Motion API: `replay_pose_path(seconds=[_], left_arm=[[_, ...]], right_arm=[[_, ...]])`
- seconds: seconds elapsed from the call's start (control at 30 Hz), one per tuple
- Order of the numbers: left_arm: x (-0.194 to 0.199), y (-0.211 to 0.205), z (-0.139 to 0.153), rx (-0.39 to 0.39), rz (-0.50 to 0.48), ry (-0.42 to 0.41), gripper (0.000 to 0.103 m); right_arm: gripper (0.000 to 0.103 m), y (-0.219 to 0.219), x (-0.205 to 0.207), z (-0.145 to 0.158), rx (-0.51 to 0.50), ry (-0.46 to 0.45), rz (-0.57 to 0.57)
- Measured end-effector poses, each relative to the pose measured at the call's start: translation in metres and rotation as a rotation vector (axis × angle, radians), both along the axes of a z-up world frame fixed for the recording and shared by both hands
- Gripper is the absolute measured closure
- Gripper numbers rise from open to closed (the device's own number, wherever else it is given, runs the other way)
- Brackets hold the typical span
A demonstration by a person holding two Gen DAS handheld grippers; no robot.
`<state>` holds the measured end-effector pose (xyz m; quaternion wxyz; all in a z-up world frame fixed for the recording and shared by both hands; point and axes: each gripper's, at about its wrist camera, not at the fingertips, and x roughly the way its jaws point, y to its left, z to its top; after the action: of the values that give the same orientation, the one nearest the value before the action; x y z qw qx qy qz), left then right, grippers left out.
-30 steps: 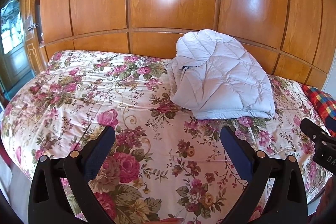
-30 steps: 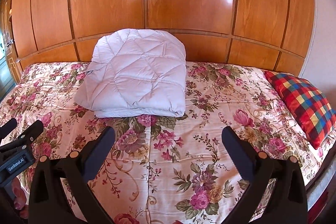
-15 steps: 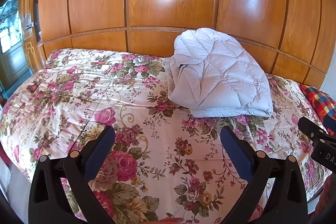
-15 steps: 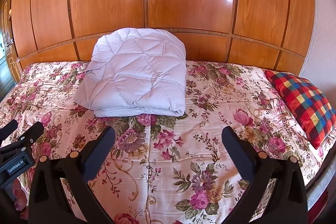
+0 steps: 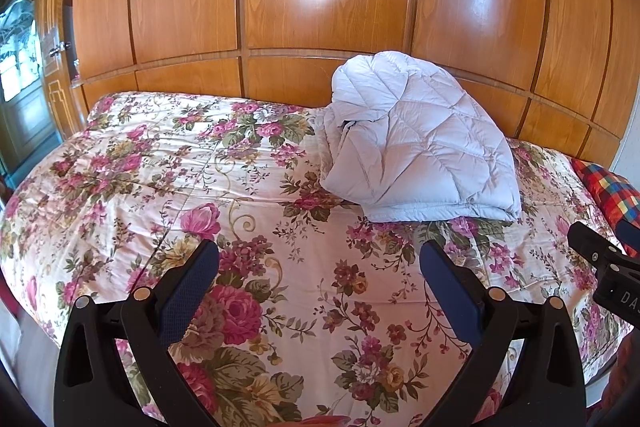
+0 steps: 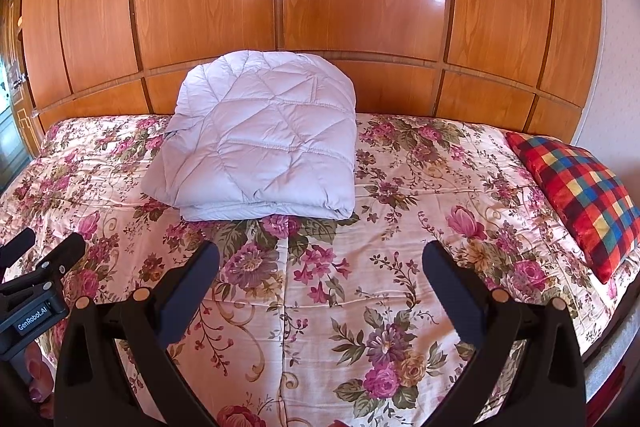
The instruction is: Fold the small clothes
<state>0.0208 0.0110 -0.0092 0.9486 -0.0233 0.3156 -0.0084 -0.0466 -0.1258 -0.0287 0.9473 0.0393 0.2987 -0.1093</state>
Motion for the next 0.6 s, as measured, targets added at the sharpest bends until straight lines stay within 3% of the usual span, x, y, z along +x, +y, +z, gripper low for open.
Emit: replay_pose_path(seconds=[0.6], left_arm=[[0.0005, -0.0005, -0.0023, -0.011, -0.012, 0.013, 0.004]], right_arm=[[0.002, 0.0012, 0.0012, -0.0020, 0.002, 0.011, 0.007]])
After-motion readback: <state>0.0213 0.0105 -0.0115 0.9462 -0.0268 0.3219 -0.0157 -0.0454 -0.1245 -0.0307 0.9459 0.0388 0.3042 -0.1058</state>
